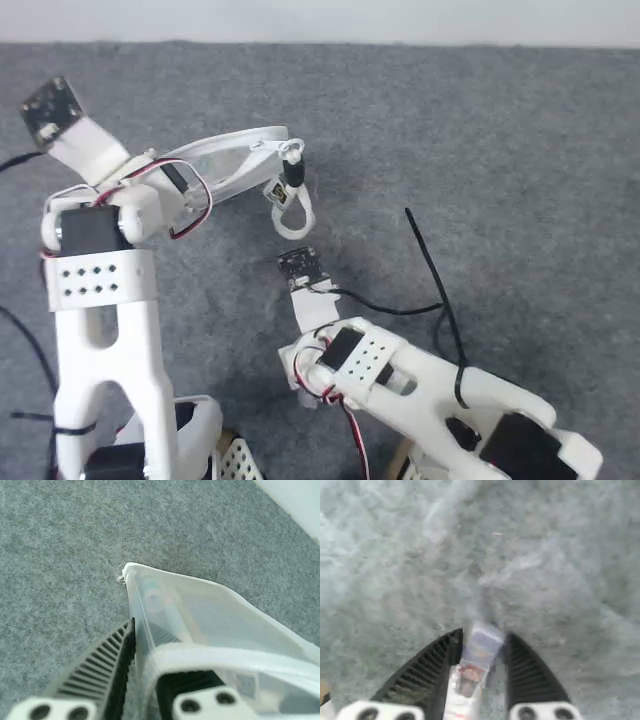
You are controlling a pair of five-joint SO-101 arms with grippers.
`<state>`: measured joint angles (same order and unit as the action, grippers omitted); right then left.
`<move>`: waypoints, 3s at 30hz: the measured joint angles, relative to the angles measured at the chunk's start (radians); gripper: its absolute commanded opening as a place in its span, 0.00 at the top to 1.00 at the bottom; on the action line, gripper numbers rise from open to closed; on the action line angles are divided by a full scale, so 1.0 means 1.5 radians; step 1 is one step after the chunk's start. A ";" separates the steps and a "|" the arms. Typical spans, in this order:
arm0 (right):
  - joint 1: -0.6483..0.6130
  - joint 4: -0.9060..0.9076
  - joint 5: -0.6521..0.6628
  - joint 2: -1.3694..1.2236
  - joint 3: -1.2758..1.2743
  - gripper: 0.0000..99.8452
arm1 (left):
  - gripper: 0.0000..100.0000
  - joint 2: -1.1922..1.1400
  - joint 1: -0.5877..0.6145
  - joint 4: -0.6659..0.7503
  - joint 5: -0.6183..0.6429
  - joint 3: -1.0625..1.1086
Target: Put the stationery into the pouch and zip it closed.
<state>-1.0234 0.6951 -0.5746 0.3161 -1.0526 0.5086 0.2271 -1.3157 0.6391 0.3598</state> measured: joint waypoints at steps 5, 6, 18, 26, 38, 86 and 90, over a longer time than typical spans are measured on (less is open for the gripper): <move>0.000 0.041 0.000 -0.002 0.020 0.98 | 0.99 0.000 0.000 0.000 0.000 0.000; -0.001 0.058 0.000 -0.002 0.029 0.98 | 0.99 0.000 0.000 0.000 0.000 0.000; -0.002 0.172 0.000 -0.003 0.097 0.99 | 0.99 0.000 0.000 0.000 0.000 0.000; -0.002 0.231 0.000 0.065 0.097 0.99 | 0.99 0.000 0.000 0.000 0.000 0.000; -0.003 0.299 0.000 0.413 0.043 0.99 | 0.99 0.000 0.000 0.000 0.000 0.000; 0.143 -0.191 0.119 0.987 -0.287 0.99 | 0.99 0.000 0.000 0.000 0.000 0.000; 0.142 -0.270 0.177 0.987 -0.285 0.99 | 0.99 0.000 -0.021 0.000 0.000 0.000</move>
<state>-0.8101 0.2900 -0.3092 1.7967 -1.4807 0.5086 0.1949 -1.3157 0.6391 0.3598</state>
